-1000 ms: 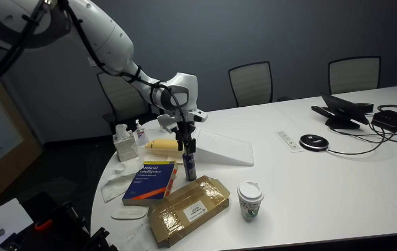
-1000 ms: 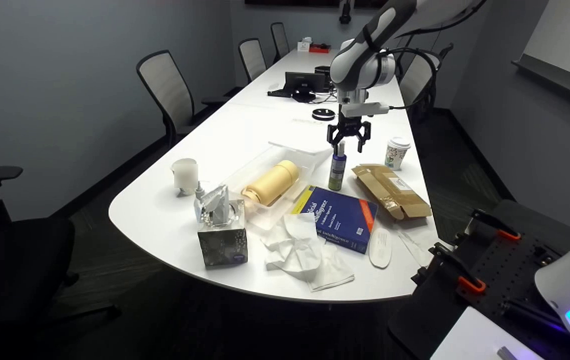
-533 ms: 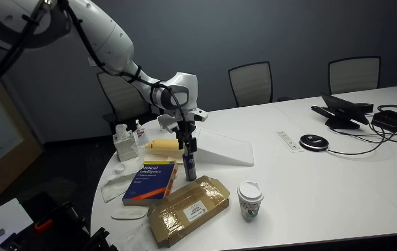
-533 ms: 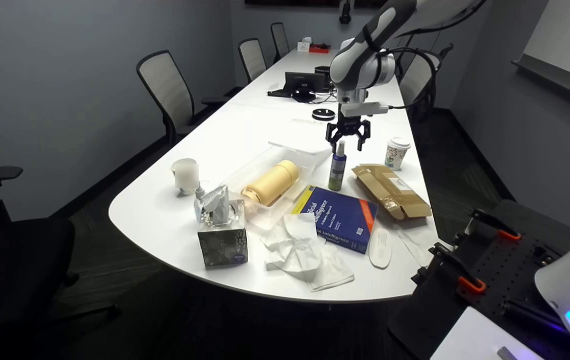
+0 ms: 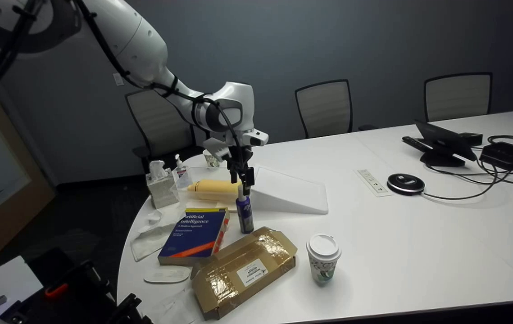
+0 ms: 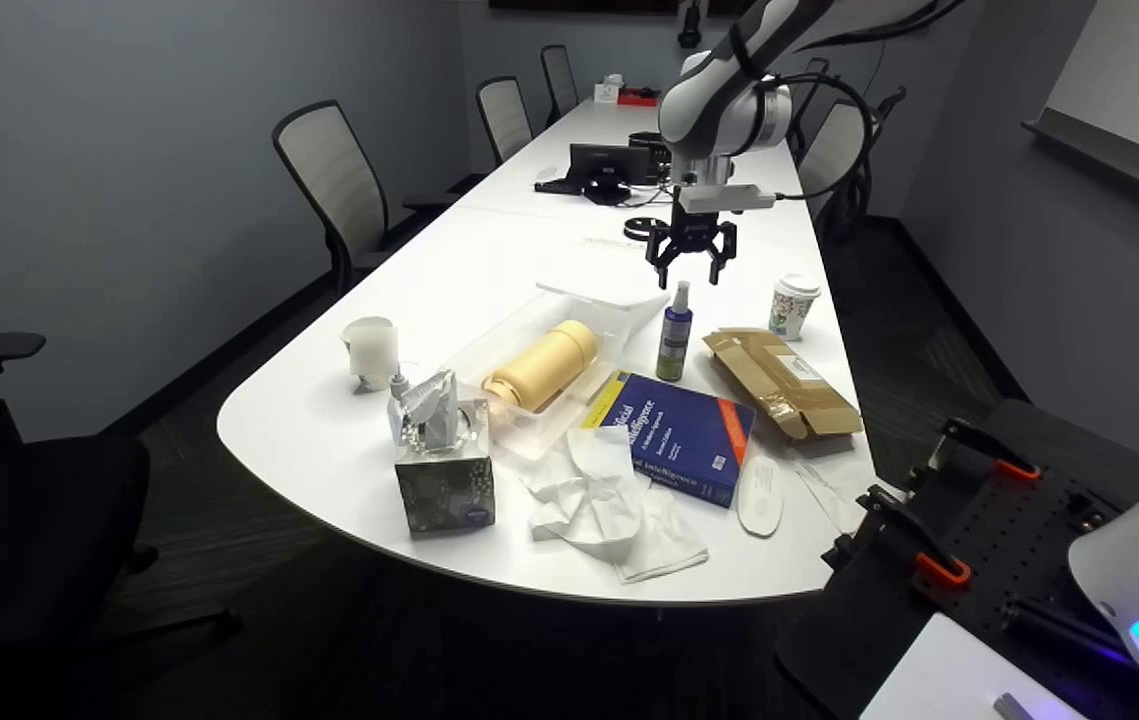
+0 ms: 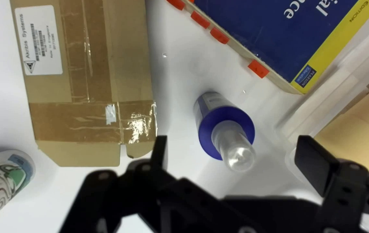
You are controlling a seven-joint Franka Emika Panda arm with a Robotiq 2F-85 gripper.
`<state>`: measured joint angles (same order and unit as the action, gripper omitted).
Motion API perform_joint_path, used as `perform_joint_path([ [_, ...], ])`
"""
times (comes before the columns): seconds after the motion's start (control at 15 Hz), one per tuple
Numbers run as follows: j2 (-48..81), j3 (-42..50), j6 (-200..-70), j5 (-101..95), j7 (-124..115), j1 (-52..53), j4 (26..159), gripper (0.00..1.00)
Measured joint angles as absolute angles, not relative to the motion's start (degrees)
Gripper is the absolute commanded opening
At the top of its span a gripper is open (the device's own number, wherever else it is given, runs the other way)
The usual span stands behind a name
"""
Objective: Put the clear lid on the blue bottle.
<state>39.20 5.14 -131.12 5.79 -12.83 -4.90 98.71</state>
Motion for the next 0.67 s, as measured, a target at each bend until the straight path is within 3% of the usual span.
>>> perform_joint_path([
  [0.67, 33.0, 4.9, -122.0, 5.8, -10.2, -4.8, 98.7, 1.00],
])
